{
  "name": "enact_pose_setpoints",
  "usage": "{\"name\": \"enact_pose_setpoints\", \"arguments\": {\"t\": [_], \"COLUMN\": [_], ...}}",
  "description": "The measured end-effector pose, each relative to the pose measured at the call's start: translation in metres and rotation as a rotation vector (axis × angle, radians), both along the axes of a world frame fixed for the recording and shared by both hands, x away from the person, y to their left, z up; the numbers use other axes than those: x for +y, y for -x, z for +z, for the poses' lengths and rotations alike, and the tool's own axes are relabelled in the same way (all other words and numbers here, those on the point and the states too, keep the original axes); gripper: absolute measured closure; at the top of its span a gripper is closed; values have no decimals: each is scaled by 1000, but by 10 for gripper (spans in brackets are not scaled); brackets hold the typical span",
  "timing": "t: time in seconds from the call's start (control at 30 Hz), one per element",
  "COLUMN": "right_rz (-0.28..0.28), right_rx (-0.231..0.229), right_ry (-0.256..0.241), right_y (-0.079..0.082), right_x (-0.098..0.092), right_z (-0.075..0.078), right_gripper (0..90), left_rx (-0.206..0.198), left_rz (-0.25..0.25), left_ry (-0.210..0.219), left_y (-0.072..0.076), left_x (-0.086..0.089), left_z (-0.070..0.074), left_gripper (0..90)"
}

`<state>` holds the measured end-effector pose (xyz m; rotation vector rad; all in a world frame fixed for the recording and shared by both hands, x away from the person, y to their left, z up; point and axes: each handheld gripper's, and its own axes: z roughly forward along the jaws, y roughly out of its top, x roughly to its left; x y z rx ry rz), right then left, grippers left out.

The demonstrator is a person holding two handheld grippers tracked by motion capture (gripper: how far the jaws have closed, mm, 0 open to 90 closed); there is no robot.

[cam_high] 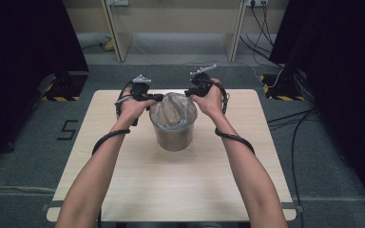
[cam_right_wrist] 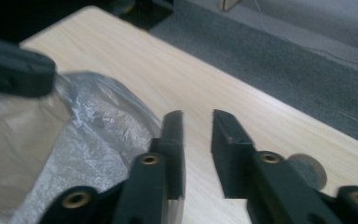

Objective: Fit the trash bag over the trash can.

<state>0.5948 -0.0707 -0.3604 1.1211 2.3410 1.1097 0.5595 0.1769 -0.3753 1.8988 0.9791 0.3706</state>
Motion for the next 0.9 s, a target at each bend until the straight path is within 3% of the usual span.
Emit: {"name": "enact_pose_setpoints", "arguments": {"t": [0.2,0.37,0.57,0.77,0.9], "right_rz": [54,96,116,128,117], "right_rx": [-42,-32,-22,-7,5], "right_ry": [-17,-33,-14,-9,-7], "right_y": [2,1,-3,-6,-9], "right_x": [11,25,35,41,42], "right_z": [13,14,9,7,4], "right_gripper": [668,652,654,849,900], "left_rx": [-3,-5,-5,-2,-5], "left_rz": [0,-3,-9,-13,-18], "left_ry": [-2,-10,-14,-18,-21], "left_y": [0,0,0,0,1], "left_x": [-2,-3,-4,-6,-6], "left_z": [-1,-1,-2,-3,-2], "left_gripper": [870,864,860,861,860]}}
